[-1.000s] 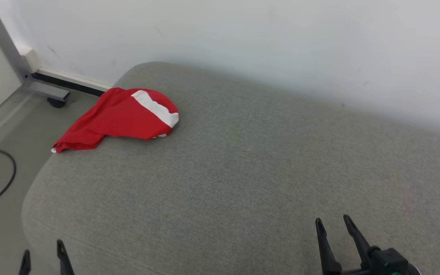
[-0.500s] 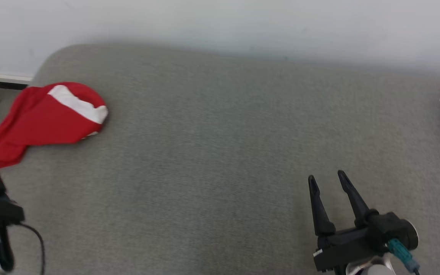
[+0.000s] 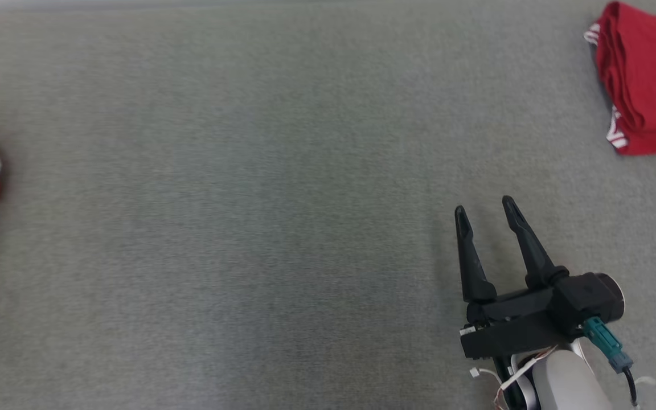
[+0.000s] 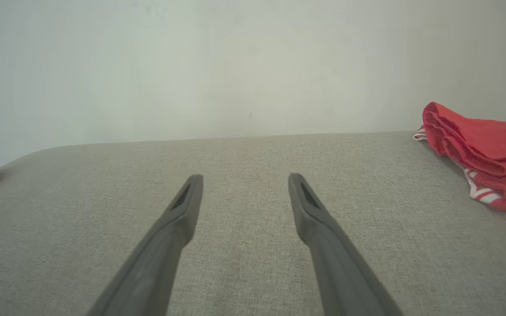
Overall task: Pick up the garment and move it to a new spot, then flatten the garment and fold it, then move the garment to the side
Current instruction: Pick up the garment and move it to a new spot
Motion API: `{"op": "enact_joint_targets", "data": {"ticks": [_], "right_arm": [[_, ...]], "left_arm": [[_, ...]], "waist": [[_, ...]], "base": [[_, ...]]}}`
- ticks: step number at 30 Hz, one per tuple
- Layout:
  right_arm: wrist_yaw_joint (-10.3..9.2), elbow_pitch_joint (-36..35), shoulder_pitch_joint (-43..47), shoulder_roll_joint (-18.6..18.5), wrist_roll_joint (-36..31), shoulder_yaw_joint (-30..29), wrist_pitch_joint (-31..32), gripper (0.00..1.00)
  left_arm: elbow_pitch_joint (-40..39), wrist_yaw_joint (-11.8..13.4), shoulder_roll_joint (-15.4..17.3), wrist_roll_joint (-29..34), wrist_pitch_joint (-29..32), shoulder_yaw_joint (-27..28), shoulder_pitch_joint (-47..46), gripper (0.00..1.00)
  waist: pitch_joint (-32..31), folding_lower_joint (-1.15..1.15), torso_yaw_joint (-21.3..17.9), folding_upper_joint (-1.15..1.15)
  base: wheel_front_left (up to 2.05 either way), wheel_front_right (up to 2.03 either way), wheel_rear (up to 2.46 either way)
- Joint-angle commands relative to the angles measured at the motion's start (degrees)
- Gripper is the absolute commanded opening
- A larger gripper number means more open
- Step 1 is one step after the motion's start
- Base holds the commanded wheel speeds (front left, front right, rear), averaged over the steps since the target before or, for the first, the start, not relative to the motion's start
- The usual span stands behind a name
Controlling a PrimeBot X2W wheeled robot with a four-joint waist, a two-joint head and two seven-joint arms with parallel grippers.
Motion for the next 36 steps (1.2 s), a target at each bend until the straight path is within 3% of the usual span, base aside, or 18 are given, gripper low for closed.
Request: {"op": "enact_joint_targets", "data": {"ticks": [1,8,15,20,21,22,29,36], "right_arm": [[0.07,-0.3,-1.1,0.1,0.4,0.2,0.0,1.00],[0.07,-0.9,-1.3,0.1,0.7,0.2,0.0,1.00],[0.07,-1.0,-0.6,0.1,-0.1,-0.2,0.0,1.00],[0.07,-1.0,-0.1,0.1,-0.4,-0.1,0.0,1.00],[0.07,-0.9,0.0,0.1,-0.5,0.0,0.0,1.00],[0.07,-0.8,0.1,0.1,-0.5,0.0,0.0,1.00],[0.07,0.0,0.7,0.1,-0.4,0.0,0.0,1.00],[0.07,0.9,2.6,0.1,0.3,-0.2,0.0,1.00]], "left_arm": [[2.8,0.1,1.3,-1.0,3.0,-0.2,-1.6,1.00],[11.1,1.6,4.8,-2.1,9.6,0.4,-5.7,1.00],[22.1,3.5,4.9,-4.7,24.8,1.2,-7.4,1.00],[24.2,4.0,4.5,-4.5,28.5,0.1,-7.6,1.00],[24.2,4.4,4.7,-4.1,28.1,-0.2,-7.6,0.54],[24.0,4.5,4.8,-3.8,27.5,-0.5,-7.5,0.00],[22.6,4.1,5.1,-3.1,22.9,-1.8,-7.0,0.00],[12.9,1.1,2.3,-4.0,5.1,-2.9,-9.9,0.00]], "waist": [[6.6,-0.02,-6.8,-0.01],[7.8,-0.02,-8.8,-0.01],[7.0,-0.02,-8.8,-0.01],[6.1,-0.02,-8.0,-0.01],[5.9,-0.02,-7.9,-0.01],[5.7,-0.02,-7.8,-0.01],[3.0,-0.02,-7.1,-0.01],[-1.1,-0.02,-6.3,-0.01]], "base": [[0.00,0.00,0.00],[0.00,0.00,0.00],[0.00,0.00,0.00],[0.00,0.00,0.00],[0.00,0.00,0.00],[0.00,0.00,0.00],[0.00,0.00,0.00],[0.00,0.00,0.00]]}}
